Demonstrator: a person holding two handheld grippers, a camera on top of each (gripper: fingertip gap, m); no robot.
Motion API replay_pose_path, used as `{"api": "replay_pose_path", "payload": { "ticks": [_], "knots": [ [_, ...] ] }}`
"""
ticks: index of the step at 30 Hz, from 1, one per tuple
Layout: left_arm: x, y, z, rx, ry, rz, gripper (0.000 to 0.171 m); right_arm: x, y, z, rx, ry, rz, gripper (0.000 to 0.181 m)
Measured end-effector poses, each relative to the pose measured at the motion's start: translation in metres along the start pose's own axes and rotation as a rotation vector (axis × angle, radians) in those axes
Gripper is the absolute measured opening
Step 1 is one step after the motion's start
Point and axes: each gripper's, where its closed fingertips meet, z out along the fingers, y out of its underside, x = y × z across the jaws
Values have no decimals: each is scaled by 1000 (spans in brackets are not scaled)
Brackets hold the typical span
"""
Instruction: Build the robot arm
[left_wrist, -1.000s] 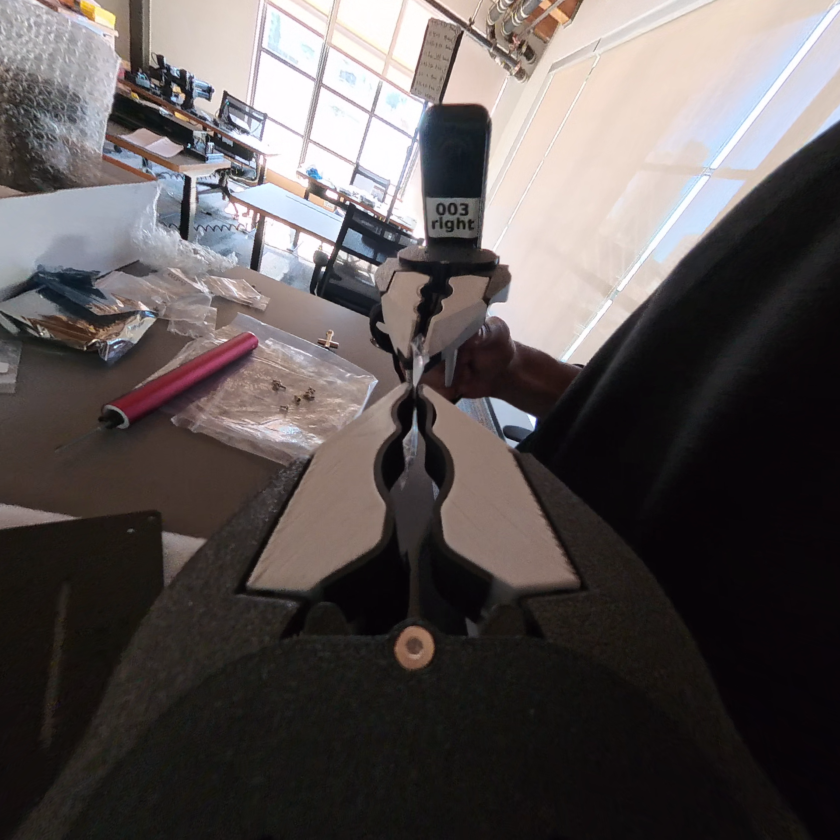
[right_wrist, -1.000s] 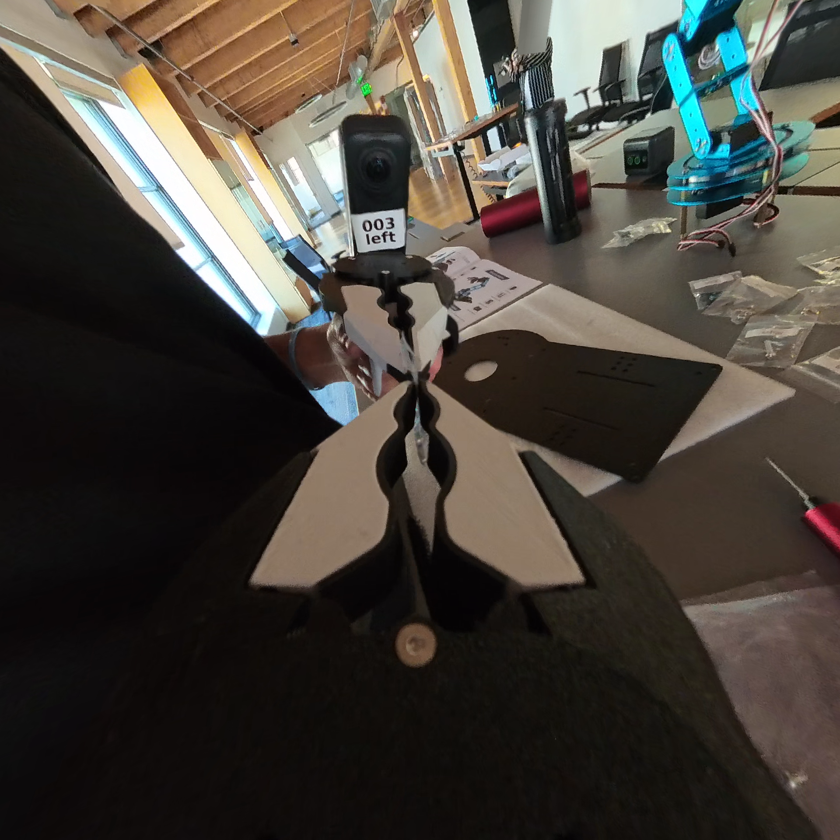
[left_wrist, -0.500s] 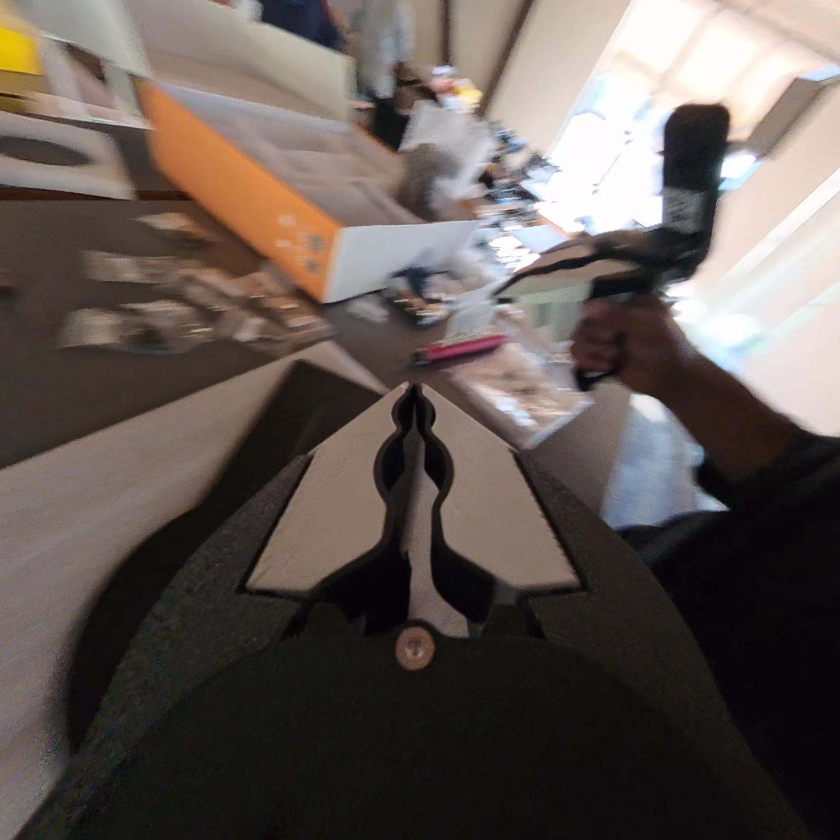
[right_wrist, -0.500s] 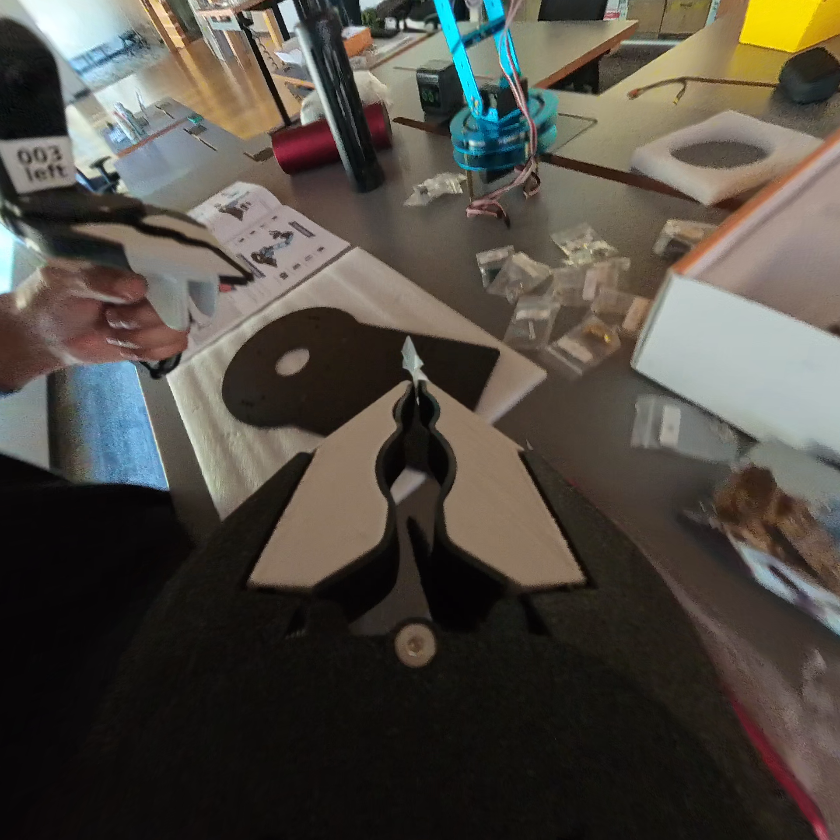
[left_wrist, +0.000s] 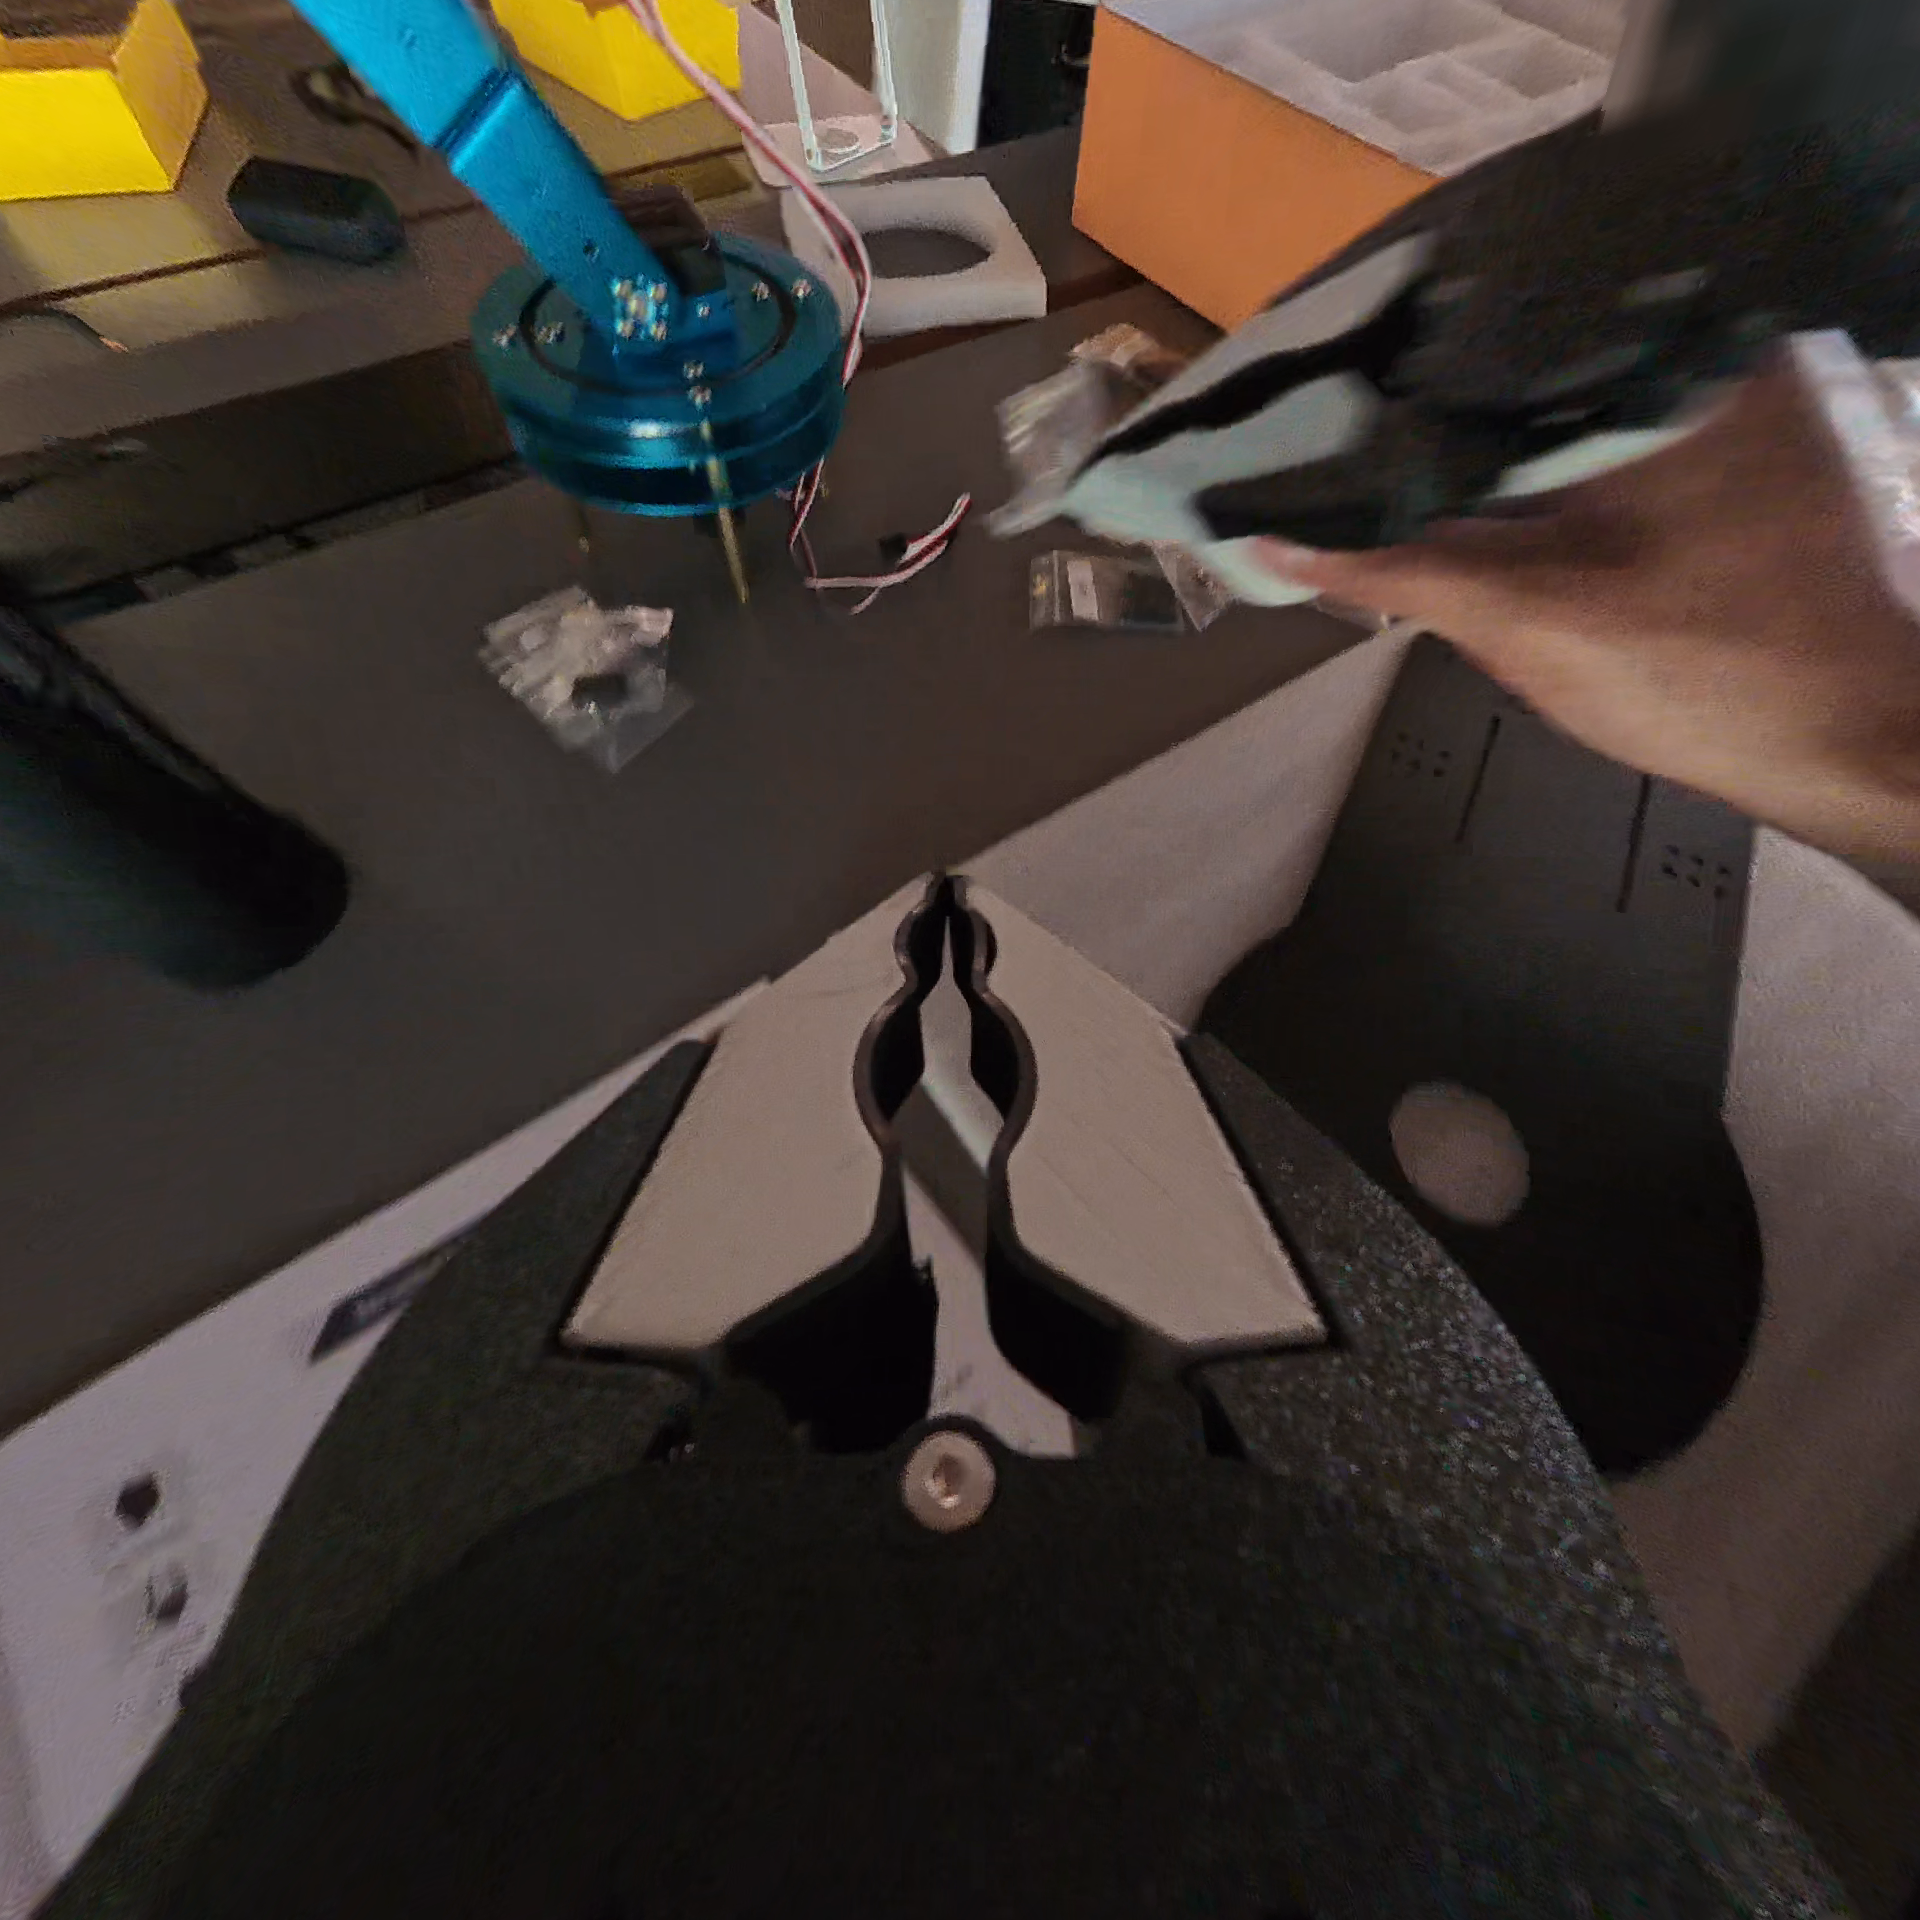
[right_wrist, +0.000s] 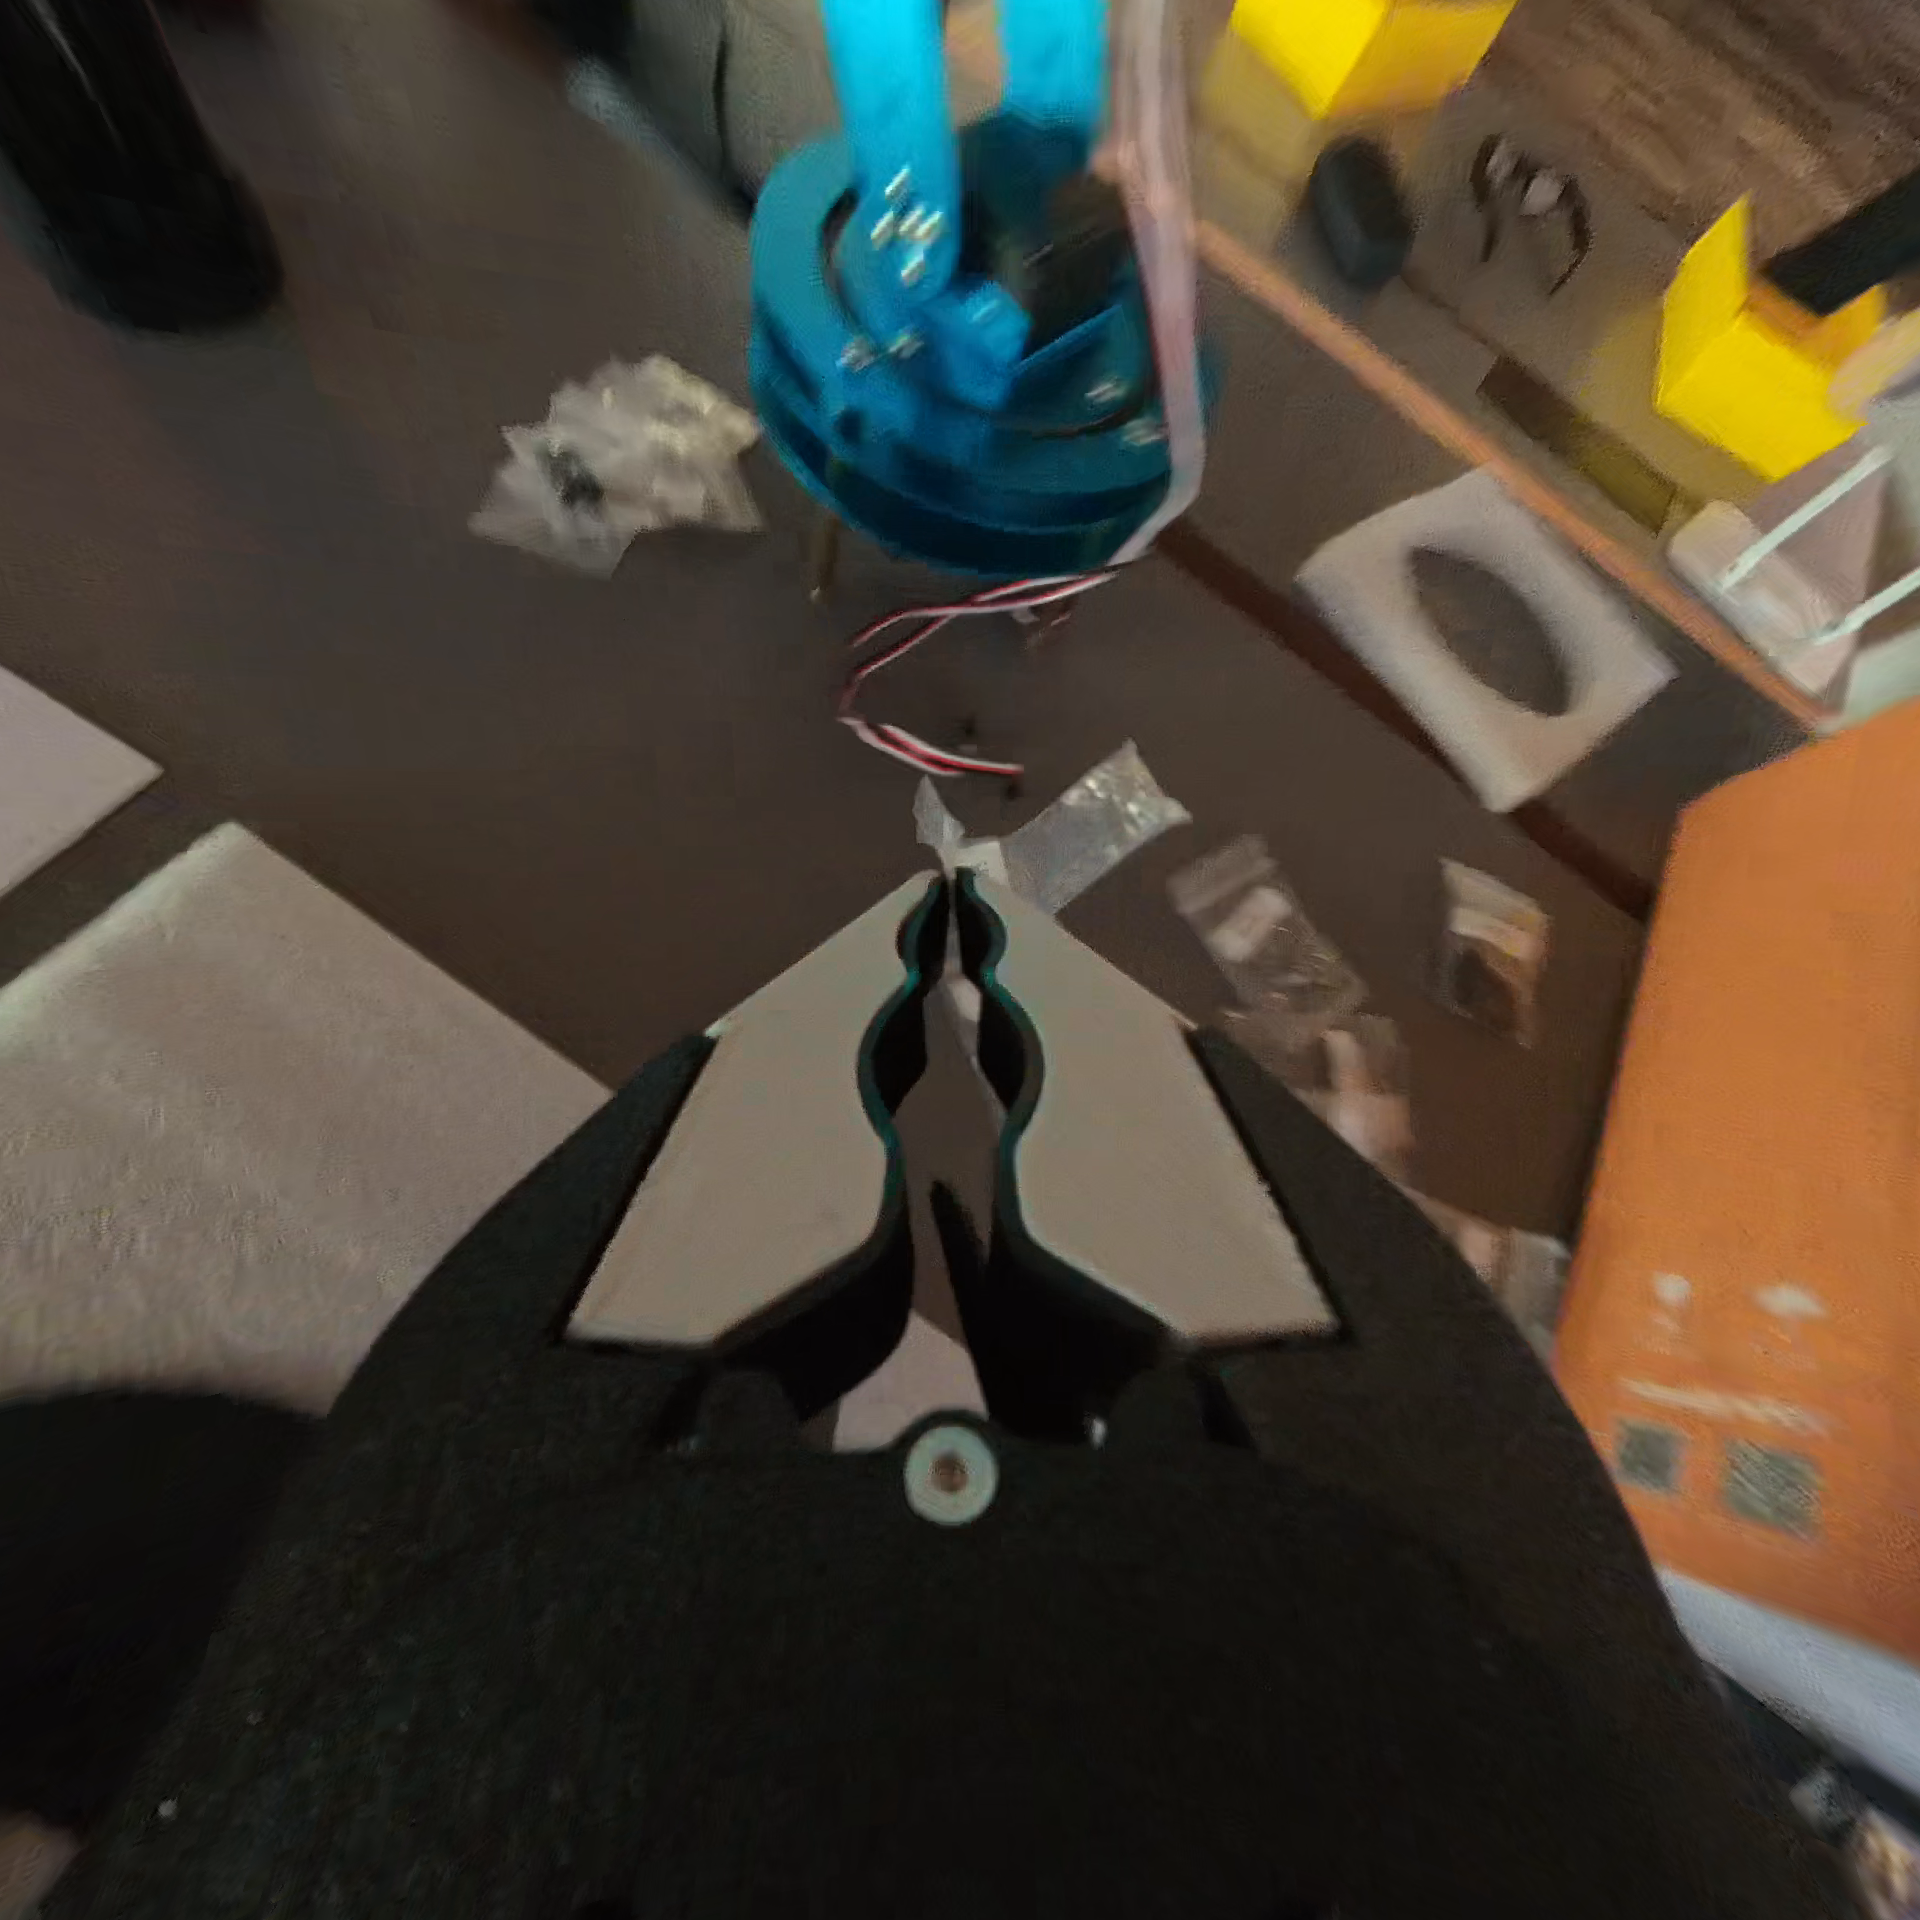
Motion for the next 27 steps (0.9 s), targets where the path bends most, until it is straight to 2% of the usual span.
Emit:
{"api": "replay_pose_path", "payload": {
  "ticks": [3, 6, 7, 9, 12, 15, 20, 23, 27],
  "knots": [
    [-11, 28, -37, 2, 54, -66, 0, -46, -3, 50, -145, -46, 42, 1],
    [-29, 57, -77, -8, 64, -121, 0, -79, -4, 76, -217, -135, 180, 7],
    [-37, 65, -90, -6, 59, -136, 0, -86, -8, 79, -208, -165, 240, 12],
    [-52, 79, -116, -5, 57, -165, 0, -95, -17, 77, -186, -231, 356, 37],
    [-80, 96, -149, -1, 22, -203, 0, -85, -34, 43, -89, -280, 461, 39],
    [-118, 113, -179, 2, -67, -228, 1, -71, -40, -19, -14, -311, 464, 39],
    [-184, 142, -220, -1, -245, -283, 5, -48, -40, -113, 195, -193, 515, 31],
    [-211, 160, -236, -34, -329, -327, 11, -63, -29, -132, 208, -171, 527, 31],
    [-226, 177, -247, -99, -378, -334, 26, -102, -18, -122, 162, -213, 522, 24]
  ]
}}
